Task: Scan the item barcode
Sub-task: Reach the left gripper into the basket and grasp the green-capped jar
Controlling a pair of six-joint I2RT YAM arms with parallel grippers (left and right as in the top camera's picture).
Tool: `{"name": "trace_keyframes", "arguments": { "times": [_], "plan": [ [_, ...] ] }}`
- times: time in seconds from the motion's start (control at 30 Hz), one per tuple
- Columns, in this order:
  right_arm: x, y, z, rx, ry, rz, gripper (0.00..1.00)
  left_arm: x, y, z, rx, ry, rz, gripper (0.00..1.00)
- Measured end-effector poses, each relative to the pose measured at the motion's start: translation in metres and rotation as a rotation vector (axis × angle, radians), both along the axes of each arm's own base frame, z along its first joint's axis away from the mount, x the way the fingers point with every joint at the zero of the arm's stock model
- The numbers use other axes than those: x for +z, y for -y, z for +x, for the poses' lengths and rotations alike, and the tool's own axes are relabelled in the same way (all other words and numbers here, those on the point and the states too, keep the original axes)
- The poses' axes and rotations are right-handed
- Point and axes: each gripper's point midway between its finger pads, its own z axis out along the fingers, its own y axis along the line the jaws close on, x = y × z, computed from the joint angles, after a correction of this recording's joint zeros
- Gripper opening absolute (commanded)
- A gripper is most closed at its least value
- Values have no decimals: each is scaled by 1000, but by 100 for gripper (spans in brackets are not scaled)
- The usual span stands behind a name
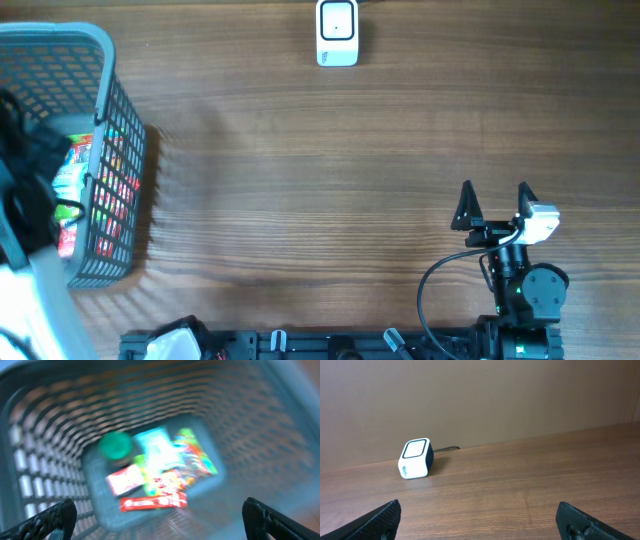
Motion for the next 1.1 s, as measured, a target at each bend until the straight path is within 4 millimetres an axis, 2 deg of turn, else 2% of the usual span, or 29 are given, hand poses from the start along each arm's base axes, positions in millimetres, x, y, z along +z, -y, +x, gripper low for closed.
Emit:
{"name": "trace_keyframes", "arguments": {
  "times": [0.03, 0.07, 0.13, 0.17, 0.2, 0.3, 0.43, 0.53, 0.6, 0.67, 0.77, 0.9, 1.1],
  "plan": [
    [0, 0, 0, 0, 0, 0, 100, -9, -12, -4, 69, -15, -27, 100],
    [0, 0, 0, 0, 0, 0, 100, -11, -15, -6, 108, -2, -39, 100],
    [0, 0, 0, 0, 0, 0, 100, -38, -48, -16, 271, -30, -129, 100],
    [0, 0, 0, 0, 0, 0, 100, -45, -55, -18, 310, -35, -153, 100],
    [0, 0, 0, 0, 0, 0, 100, -64, -69, -19, 379, -54, -207, 100],
    [0, 0, 0, 0, 0, 0, 100, -94, -88, -9, 421, -54, -228, 100],
    [0, 0, 0, 0, 0, 0, 100, -140, -103, 5, 384, -60, -208, 100],
    [0, 0, 0, 0, 0, 0, 100, -178, -104, 8, 325, -101, -198, 100],
    [0, 0, 0, 0, 0, 0, 100, -192, -104, 7, 304, -119, -194, 100],
    [0, 0, 0, 0, 0, 0, 100, -201, -102, 4, 286, -141, -195, 100],
    [0, 0, 0, 0, 0, 0, 100, -201, -104, 2, 285, -156, -180, 100],
    [0, 0, 0, 0, 0, 0, 100, -199, -118, -6, 322, -143, -156, 100],
    [0, 0, 0, 0, 0, 0, 100, -234, -132, -14, 365, -212, -199, 100]
  ]
}}
